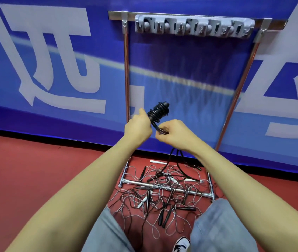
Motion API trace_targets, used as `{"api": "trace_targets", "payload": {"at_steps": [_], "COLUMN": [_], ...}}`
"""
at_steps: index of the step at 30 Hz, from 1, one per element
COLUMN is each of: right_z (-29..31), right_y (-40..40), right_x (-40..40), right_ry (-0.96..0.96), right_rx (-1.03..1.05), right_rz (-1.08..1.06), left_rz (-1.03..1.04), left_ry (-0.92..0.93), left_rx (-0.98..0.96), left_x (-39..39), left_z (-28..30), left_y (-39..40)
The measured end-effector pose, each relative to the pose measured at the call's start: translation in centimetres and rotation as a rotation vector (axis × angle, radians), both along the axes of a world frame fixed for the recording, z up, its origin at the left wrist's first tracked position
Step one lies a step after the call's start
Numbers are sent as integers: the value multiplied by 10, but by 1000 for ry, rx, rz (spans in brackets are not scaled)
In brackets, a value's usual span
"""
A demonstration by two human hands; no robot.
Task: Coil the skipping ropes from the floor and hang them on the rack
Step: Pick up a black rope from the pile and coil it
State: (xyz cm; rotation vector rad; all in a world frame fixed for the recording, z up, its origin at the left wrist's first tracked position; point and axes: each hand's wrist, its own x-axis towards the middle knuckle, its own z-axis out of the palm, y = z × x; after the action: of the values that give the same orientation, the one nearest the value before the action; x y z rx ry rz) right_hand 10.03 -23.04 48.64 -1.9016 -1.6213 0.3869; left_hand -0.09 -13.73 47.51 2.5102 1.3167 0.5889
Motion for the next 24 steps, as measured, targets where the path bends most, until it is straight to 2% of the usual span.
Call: {"api": "trace_targets", "payload": {"at_steps": [2,4,6,8,9,11,13,15,18,24], "right_z": [1,1,-9,-19,-26,-32,-38,-44,-48,-54], "right_y": [-3,-7,-9,-11,-8,-5,-1,4,5,7], "right_x": [-4,-10,-12,-12,-9,-5,1,8,11,17], "right_ry": [-178,-475,-753,-901,-916,-889,-794,-613,-430,-246], "right_rx": [-27,-49,91,137,168,215,237,91,38,-55], "right_rz": [18,30,41,-25,-66,-105,-89,-125,-159,-198], "left_rz": [-15,-48,-82,-124,-158,-255,-365,-377,-351,-424], "left_ry": [156,326,453,553,593,621,566,520,450,237], "left_rx": [93,171,211,228,247,327,524,612,566,565], "left_x": [-8,-14,-17,-17,-15,-12,-10,-8,-11,-14], "left_z": [-8,-17,-25,-30,-31,-38,-44,-46,-57,-80], "left_y": [-3,-6,-7,-6,-6,-5,-4,2,12,8]}}
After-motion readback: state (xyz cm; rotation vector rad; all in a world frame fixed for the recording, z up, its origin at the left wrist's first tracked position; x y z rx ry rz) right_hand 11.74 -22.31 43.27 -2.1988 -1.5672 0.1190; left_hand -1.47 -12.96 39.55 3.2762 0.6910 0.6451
